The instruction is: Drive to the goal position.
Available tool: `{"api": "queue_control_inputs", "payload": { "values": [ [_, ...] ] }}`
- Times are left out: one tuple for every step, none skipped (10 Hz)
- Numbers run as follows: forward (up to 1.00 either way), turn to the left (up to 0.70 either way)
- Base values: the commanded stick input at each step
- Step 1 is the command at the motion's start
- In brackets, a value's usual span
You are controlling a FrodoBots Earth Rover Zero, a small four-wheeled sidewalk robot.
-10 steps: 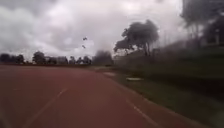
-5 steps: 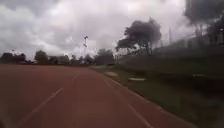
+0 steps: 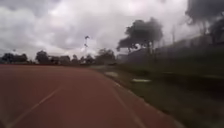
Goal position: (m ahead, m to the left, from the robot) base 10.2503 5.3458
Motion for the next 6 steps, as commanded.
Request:
{"api": "queue_control_inputs", "payload": {
  "values": [
    [0.85,0.09],
    [0.85,0.13],
    [0.85,0.17],
    [0.85,0.19],
    [0.85,0.1],
    [0.85,0.01]
  ]
}}
